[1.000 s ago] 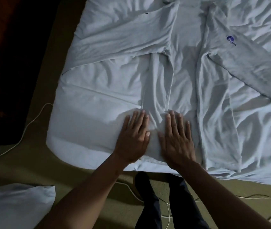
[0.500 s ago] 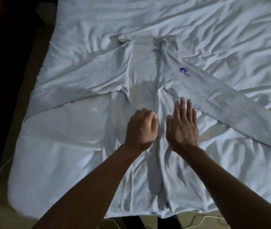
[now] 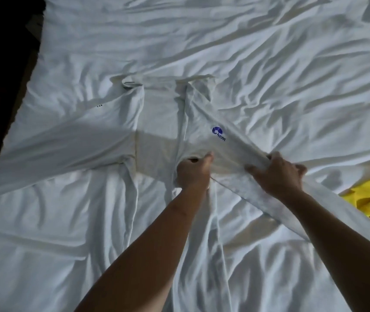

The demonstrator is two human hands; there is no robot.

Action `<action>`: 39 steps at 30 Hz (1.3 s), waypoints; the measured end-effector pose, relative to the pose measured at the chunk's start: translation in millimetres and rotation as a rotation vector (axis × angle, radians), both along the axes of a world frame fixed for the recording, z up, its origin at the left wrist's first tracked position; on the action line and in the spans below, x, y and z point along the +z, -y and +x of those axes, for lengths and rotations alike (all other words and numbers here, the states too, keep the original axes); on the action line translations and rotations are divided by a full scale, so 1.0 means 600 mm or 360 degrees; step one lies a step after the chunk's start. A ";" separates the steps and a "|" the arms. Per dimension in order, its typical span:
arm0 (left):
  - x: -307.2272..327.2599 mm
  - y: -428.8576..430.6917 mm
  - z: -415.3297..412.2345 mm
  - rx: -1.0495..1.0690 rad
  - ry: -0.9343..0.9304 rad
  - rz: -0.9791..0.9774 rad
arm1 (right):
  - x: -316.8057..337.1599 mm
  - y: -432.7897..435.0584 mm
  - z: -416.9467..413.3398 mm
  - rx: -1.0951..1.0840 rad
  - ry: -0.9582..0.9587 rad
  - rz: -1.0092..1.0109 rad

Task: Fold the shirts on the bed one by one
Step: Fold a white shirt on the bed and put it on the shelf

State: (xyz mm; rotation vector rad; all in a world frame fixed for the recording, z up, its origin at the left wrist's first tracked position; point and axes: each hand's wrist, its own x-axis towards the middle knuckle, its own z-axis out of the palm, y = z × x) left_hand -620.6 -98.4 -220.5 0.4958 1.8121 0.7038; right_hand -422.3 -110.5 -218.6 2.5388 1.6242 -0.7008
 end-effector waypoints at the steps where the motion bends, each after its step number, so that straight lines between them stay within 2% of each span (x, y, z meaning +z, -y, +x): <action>1: -0.003 -0.006 0.000 0.0101 0.0075 0.0010 | 0.015 -0.004 0.005 0.0026 -0.0154 -0.0033; 3: 0.014 -0.015 -0.001 0.0378 0.0332 0.0042 | 0.052 -0.006 0.010 0.0031 -0.0573 -0.0067; 6: 0.031 -0.024 -0.016 0.0791 0.1001 0.0162 | 0.117 -0.006 0.007 0.0041 -0.1084 -0.0275; 9: 0.036 -0.036 -0.050 0.0817 0.1271 0.0157 | 0.158 0.000 0.000 0.0040 -0.1479 -0.0745; 12: 0.038 -0.048 -0.086 0.0709 0.1404 0.0170 | 0.171 0.012 -0.019 0.0174 -0.1608 -0.1097; 14: 0.032 -0.054 -0.105 0.0715 0.1371 0.0175 | 0.169 0.015 -0.037 0.0186 -0.1751 -0.1093; 19: 0.009 -0.061 -0.126 0.0600 0.1289 0.0154 | 0.168 0.024 -0.091 -0.0070 -0.2336 -0.0995; 22: -0.004 -0.061 -0.132 0.0465 0.1273 0.0117 | 0.173 0.040 -0.119 -0.0152 -0.2421 -0.0983; 27: -0.019 -0.070 -0.142 0.0356 0.1278 0.0079 | 0.172 0.078 -0.145 -0.0141 -0.2297 -0.1036; 34: -0.015 -0.084 -0.147 0.0303 0.1099 -0.0036 | 0.177 0.143 -0.161 -0.0034 -0.2373 -0.0858; 37: -0.017 -0.082 -0.152 0.0268 0.1082 0.0015 | 0.183 0.170 -0.174 0.0062 -0.2387 -0.0865; 39: -0.014 -0.080 -0.154 0.0144 0.1112 0.0083 | 0.179 0.192 -0.185 -0.0032 -0.2408 -0.0829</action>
